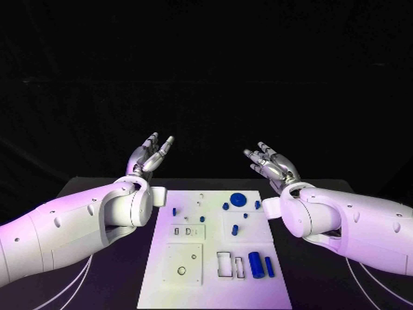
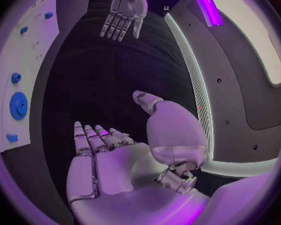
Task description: Assemble the parts on the task board
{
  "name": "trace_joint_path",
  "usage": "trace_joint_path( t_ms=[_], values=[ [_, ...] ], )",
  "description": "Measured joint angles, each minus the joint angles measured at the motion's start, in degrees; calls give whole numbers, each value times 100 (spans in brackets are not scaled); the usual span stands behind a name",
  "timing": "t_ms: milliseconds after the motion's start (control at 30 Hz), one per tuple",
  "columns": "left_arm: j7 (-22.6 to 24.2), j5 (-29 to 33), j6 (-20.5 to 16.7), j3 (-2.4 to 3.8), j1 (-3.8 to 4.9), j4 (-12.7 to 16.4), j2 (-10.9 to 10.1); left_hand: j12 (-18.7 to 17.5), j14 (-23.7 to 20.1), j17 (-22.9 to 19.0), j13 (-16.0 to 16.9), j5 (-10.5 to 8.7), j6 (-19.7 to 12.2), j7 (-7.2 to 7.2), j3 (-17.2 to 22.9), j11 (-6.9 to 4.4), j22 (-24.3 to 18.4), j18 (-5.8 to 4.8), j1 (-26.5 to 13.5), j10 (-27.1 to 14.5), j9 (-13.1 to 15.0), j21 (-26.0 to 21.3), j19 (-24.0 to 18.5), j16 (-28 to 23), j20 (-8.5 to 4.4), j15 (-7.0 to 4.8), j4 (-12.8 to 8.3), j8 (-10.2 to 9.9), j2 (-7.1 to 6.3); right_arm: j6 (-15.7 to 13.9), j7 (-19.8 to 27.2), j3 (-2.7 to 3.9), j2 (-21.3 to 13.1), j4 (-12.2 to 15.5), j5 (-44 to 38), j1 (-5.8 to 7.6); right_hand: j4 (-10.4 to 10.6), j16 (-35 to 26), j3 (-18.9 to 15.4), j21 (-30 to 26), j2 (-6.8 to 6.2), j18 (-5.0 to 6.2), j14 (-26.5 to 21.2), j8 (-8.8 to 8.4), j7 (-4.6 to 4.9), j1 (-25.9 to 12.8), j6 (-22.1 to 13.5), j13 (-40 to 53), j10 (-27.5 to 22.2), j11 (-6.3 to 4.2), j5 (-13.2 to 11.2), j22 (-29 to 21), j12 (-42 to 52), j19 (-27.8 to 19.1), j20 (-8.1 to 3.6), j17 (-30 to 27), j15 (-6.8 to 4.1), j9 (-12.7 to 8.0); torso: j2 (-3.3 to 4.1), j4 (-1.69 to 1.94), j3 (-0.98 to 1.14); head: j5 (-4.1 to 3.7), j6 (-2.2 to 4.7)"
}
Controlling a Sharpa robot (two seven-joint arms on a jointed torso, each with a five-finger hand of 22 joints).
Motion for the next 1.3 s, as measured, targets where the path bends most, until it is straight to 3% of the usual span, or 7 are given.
trace_joint_path(
  t_ms=[200,333,467,533,700,1067,1300],
  values=[
    [3,-53,258,-5,14,-44,15,48,233,74,62,40,415,28,214,288,27,0,307,233,96,39,52,87,112,142,-88,142,75,673,-222,-135,35,-126,-173,164,-316,116,126,71,-152,-1,364,122,22,448,352,67,439,69,0,46,122,130,94,80,46,88,-1,0,-2,0,-1],
    [22,-65,343,-5,18,84,-87,180,770,210,144,40,910,66,387,462,90,1,376,899,203,180,322,289,127,261,-212,328,68,865,-321,-174,-10,-132,-516,243,-613,303,144,205,-273,94,970,321,56,835,857,136,1147,47,-1,106,275,404,90,199,-2,224,15,7,1,-12,-12],
    [128,-23,411,6,41,224,-386,574,2647,662,287,40,2165,146,614,611,520,-95,581,2568,490,1069,2289,1068,119,312,-408,836,-4,722,-370,-137,-144,-245,-1600,431,-899,659,166,634,-350,312,2118,693,120,1237,1812,224,2442,-45,-36,312,528,1381,80,405,-147,453,141,43,18,-63,-82],
    [166,0,437,10,44,284,-436,837,3512,895,350,40,2863,215,769,548,642,-4,673,3707,648,1440,3087,1538,101,184,-531,1134,-96,665,-388,-140,-142,-264,-2020,460,-1045,870,187,925,-393,414,2817,944,171,1436,2493,254,3181,-129,-68,435,642,2037,69,515,-260,604,203,51,21,-86,-105],
    [213,45,566,43,68,538,-565,982,4117,1075,368,40,3721,357,933,409,647,188,752,4530,836,1616,3601,1867,90,1,-631,1497,-175,593,-477,-155,-170,-295,-3012,558,-1265,1156,233,1367,-483,536,3948,1286,297,1713,3586,278,4317,-298,-94,597,672,3042,-4,654,-483,810,326,54,31,-115,-129],
    [118,100,834,89,198,1039,-880,1023,5197,1436,385,40,4350,499,1055,103,593,223,1016,5552,1008,1865,4461,2174,-144,-340,-936,1797,-487,716,-1357,-118,-207,-254,-5194,792,-1437,1453,203,2252,-576,623,5617,1464,539,1893,4843,297,5803,-619,-126,990,509,4196,-347,852,-908,917,599,92,7,-141,-190],
    [12,0,908,91,273,1350,-1112,938,5521,1594,380,40,4422,512,1072,20,630,222,1085,5755,1064,1997,4739,2263,-281,-460,-1059,1848,-556,992,-2041,-106,-201,-138,-6775,881,-1385,1694,56,2838,-705,623,6457,1464,427,1898,5241,313,6232,-811,-201,1302,404,4639,-570,1106,-1152,931,783,141,-10,-196,-174]
  ],
)
